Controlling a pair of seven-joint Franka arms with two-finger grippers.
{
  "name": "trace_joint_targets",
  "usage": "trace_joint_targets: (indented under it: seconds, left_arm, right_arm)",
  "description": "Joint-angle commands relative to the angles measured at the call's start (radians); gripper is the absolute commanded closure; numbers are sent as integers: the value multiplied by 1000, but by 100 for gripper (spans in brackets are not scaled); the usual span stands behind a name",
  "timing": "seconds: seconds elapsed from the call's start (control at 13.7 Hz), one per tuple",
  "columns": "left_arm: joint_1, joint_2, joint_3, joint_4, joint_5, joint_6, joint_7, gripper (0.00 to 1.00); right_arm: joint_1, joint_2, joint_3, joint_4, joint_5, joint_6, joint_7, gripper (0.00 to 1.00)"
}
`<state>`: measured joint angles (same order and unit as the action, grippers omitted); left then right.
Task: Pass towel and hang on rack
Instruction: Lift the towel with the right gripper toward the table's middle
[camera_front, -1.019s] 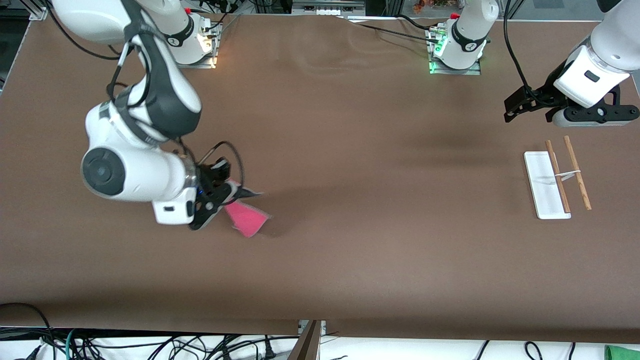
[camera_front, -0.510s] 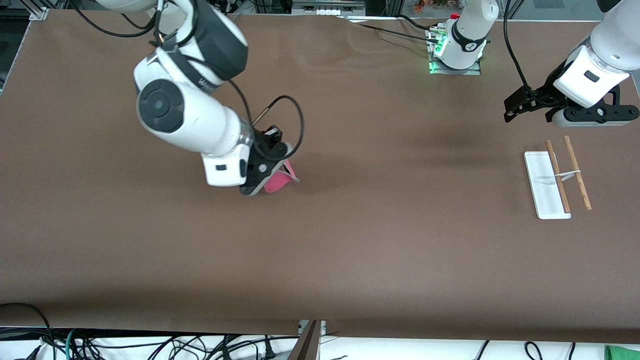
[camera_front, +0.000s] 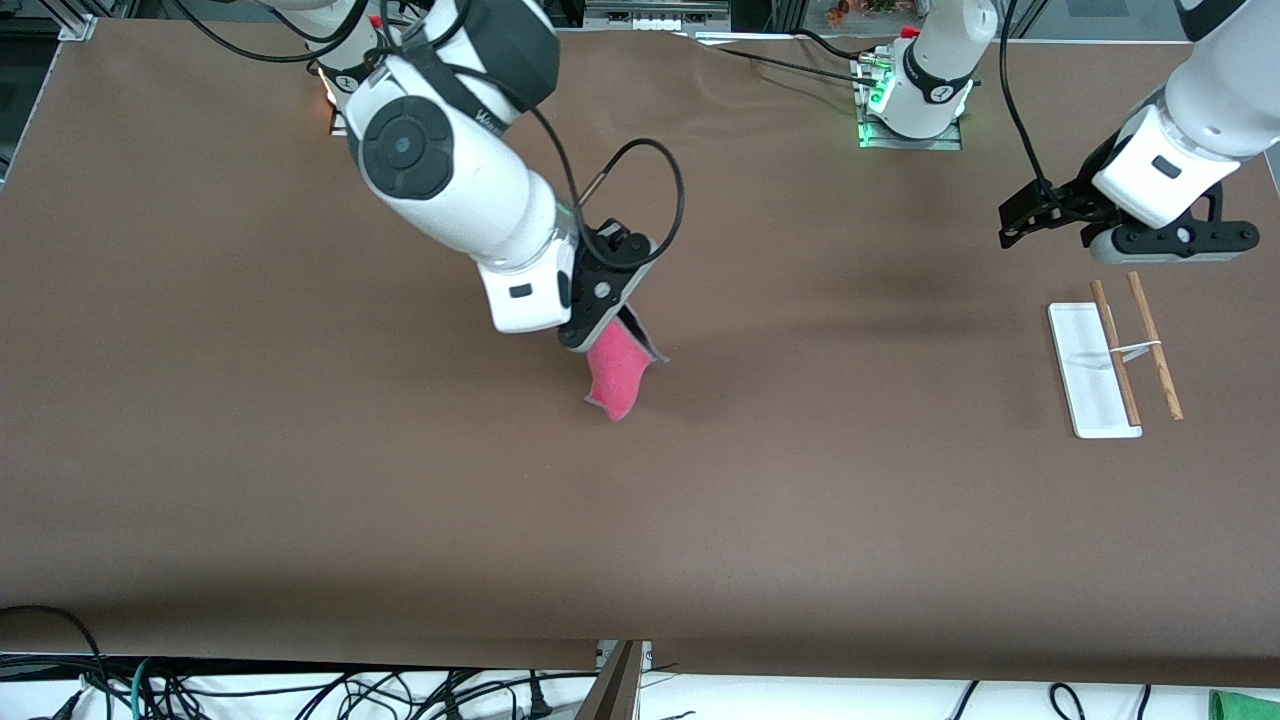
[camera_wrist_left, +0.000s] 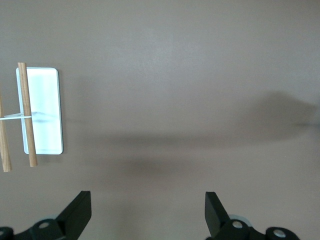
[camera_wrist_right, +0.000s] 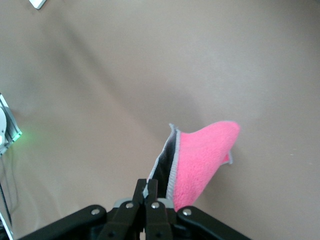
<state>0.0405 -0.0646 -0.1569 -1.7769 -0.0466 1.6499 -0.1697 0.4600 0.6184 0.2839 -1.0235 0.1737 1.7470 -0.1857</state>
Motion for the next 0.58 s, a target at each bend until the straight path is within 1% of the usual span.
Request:
trace_joint_targets:
  seconds: [0.0,0.15,0.29,0.36,0.44,0.51]
  left_arm:
    - [-7,86,-1,63,-22,-4,-1,0]
    - [-8,153,0,95,-103,-1,3,0]
    - [-8,247,0,151,-130,-2,4,0]
    - [-13,279,0,165,-131,-2,6,0]
    - [-19,311,0,166,-163,-2,7,0]
    - [-22,340,0,168,-220,-1,28,0]
  right_arm:
    - [34,-20,5,0,-5,31,45,100]
    - [49,-20,5,0,-5,61,46,100]
    - [71,-20,3,0,-6,80,46,100]
    - [86,-20,0,0,-6,85,52,100]
    - [97,-20,0,0,-8,91,58,100]
    - [103,-20,1,0,-8,104,58,100]
